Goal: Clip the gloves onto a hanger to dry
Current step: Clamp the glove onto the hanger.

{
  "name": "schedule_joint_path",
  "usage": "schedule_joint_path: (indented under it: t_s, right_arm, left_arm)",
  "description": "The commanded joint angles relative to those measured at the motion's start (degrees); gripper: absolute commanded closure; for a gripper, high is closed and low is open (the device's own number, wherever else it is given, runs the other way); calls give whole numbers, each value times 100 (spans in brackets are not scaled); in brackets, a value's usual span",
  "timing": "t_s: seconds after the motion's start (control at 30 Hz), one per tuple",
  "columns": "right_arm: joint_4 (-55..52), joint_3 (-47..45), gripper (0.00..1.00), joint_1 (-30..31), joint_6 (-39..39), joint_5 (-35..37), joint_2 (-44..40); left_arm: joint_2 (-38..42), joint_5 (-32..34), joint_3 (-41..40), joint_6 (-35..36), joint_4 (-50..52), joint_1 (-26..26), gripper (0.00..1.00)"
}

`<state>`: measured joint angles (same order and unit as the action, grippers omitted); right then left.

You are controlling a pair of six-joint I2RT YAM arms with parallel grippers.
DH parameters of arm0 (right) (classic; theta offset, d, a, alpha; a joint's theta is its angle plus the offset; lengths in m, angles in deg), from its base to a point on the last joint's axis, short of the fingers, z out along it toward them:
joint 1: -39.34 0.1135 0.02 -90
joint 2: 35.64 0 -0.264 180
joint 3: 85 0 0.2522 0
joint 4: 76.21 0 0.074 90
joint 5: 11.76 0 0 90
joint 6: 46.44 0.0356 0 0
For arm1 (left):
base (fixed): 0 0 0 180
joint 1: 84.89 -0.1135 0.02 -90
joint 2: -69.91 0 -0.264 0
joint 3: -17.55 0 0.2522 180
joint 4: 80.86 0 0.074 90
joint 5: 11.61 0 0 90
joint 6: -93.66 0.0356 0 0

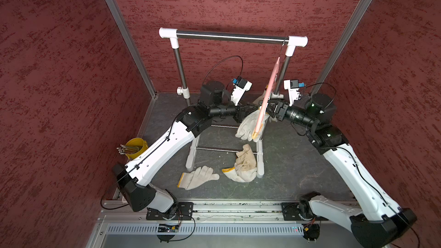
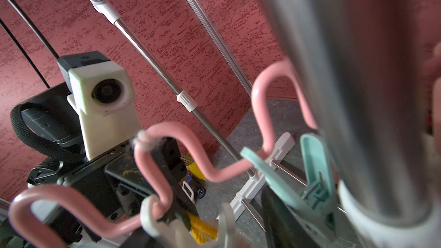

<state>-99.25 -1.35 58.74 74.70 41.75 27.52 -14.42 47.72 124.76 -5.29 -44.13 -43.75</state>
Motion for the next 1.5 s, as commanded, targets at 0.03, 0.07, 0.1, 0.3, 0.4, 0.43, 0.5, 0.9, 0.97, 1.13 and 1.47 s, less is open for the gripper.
schedule_joint_path:
  t_s: [0.03,0.07,0.1,0.3,0.4,0.43,0.5,0.9,0.97,1.13,1.47]
  right_arm:
    - [-262,163,33,20,-159,508,-338]
    - [-375,173,31,20,-186,645,-442]
    - [-478,174,29,20,-203,791,-555]
    - [-1121,192,22,15,-218,1885,-1361]
    - [-1467,184,21,21,-112,2514,-1789]
    - [-1608,168,20,19,-46,2738,-1922]
    - [-1897,109,21,20,90,3153,-2160]
    - [-2278,-224,17,20,440,3847,-2394]
    - [-2431,-163,16,20,485,4251,-2314]
    - [-3555,-37,17,20,1189,5955,-2337]
    - [-4194,-1434,17,20,2167,5674,-2761]
  left_arm:
    - [136,344,-139,-21,-137,-14,69]
    - [222,526,-266,-25,-183,-40,63]
    - [323,705,-434,-45,-274,-74,60]
    - [1105,1447,-1387,-507,-780,-619,52]
    - [1519,1507,-1722,-700,-709,-945,52]
    - [1641,1493,-1794,-681,-573,-985,52]
    - [1831,1409,-1955,-602,-308,-977,52]
    - [2580,1475,-3129,-844,214,-383,53]
    - [2536,1468,-3123,-884,191,-371,53]
    - [2280,1559,-3060,-1086,336,-196,54]
    - [1632,1746,-3105,-2100,822,-40,54]
